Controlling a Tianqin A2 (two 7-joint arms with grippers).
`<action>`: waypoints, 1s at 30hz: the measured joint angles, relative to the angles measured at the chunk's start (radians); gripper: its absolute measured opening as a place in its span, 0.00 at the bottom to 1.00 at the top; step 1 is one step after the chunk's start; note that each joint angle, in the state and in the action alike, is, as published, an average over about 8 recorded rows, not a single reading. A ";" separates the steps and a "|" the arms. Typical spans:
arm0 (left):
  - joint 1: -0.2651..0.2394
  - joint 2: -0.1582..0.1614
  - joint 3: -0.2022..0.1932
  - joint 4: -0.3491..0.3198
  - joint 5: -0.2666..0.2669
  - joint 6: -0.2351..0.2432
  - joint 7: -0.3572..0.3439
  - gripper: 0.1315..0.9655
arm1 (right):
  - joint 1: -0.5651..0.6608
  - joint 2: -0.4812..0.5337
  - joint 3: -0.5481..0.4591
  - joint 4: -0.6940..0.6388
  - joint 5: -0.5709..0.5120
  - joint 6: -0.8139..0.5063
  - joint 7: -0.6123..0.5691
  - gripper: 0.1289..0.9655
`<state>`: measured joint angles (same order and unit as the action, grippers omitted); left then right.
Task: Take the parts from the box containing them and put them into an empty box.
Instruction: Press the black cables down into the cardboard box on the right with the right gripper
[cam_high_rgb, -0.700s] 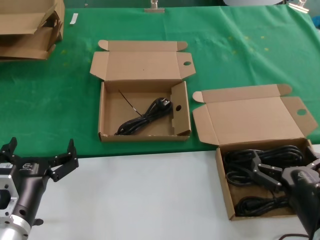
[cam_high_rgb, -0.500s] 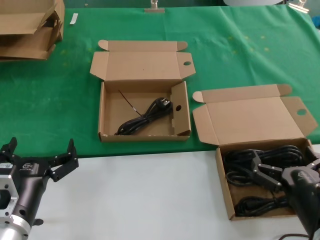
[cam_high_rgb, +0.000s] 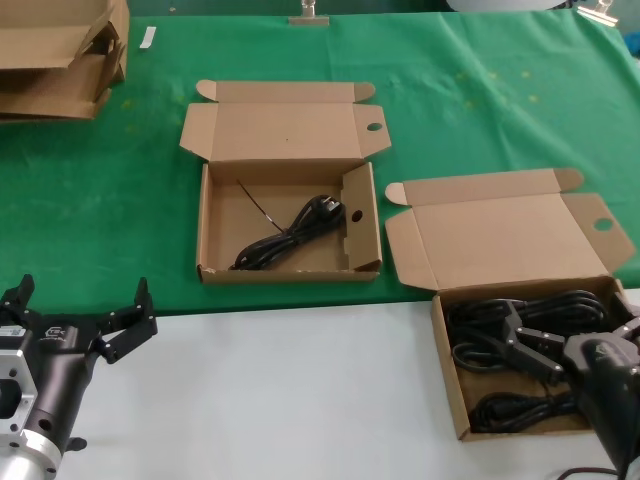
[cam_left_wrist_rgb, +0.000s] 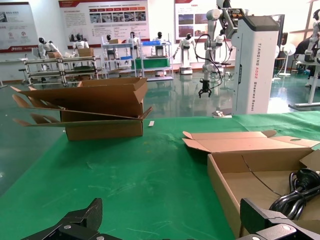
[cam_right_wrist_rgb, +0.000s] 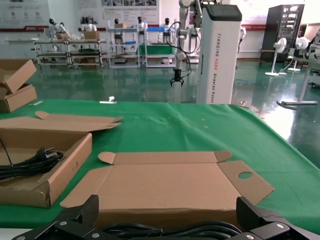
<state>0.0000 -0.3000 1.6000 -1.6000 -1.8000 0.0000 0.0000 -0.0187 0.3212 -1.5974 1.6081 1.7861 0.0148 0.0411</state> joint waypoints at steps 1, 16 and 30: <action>0.000 0.000 0.000 0.000 0.000 0.000 0.000 1.00 | 0.000 0.000 0.000 0.000 0.000 0.000 0.000 1.00; 0.000 0.000 0.000 0.000 0.000 0.000 0.000 1.00 | 0.002 0.042 0.022 -0.005 -0.010 -0.075 -0.032 1.00; 0.000 0.000 0.000 0.000 0.000 0.000 0.000 1.00 | 0.090 0.204 -0.032 -0.077 -0.092 -0.164 -0.092 1.00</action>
<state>0.0000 -0.3000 1.6000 -1.6000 -1.7999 0.0000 -0.0001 0.0711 0.5254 -1.6295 1.5308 1.6945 -0.1490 -0.0509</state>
